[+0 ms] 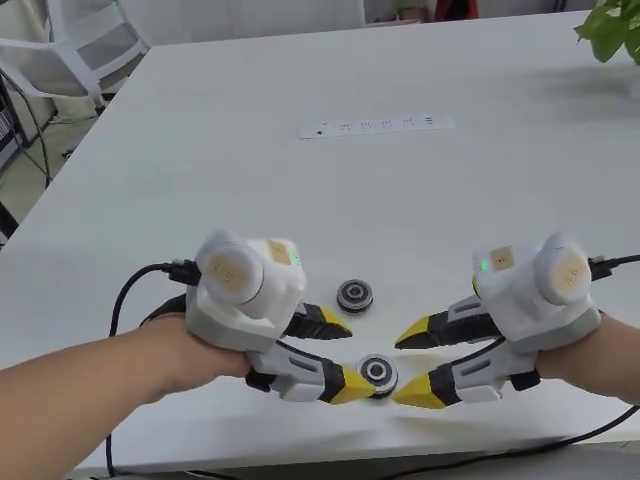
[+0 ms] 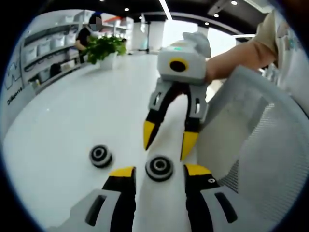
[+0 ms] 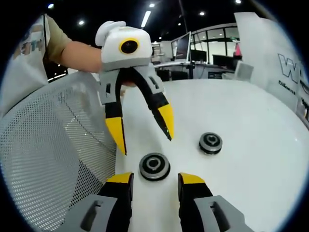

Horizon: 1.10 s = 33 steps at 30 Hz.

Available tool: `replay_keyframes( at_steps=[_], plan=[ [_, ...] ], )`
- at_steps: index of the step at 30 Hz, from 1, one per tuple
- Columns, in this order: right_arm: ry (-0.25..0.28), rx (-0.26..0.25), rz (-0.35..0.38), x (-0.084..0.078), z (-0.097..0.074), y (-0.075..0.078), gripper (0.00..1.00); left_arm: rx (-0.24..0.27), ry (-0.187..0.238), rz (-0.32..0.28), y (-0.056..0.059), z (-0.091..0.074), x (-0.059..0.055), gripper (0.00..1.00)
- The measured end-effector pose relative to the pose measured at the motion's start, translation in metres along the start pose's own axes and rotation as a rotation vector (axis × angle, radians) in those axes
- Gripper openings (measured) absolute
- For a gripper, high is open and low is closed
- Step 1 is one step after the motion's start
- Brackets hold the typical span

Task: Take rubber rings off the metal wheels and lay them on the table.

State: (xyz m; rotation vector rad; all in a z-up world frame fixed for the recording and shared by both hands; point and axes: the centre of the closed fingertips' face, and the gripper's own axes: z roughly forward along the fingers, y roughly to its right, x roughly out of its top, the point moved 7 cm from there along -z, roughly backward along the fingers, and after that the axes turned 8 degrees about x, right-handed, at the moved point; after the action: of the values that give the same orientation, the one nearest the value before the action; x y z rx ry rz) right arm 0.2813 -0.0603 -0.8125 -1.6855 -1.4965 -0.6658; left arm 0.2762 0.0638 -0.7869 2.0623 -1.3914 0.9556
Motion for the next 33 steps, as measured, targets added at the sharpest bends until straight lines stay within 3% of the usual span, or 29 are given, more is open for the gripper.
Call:
replay_keyframes(
  at_steps=[13,24,33],
  plan=[
    [0.01,0.003,0.023,-0.003,0.001,0.002,0.33,-0.023,-0.018,0.007,0.006,0.015,0.0,0.27],
    [0.015,0.007,0.028,-0.004,0.002,0.002,0.33,-0.009,-0.016,0.035,0.005,0.021,-0.002,0.18],
    [0.016,0.01,0.024,-0.004,0.005,0.004,0.32,0.007,0.002,0.109,0.008,0.022,-0.004,0.16]
  ],
)
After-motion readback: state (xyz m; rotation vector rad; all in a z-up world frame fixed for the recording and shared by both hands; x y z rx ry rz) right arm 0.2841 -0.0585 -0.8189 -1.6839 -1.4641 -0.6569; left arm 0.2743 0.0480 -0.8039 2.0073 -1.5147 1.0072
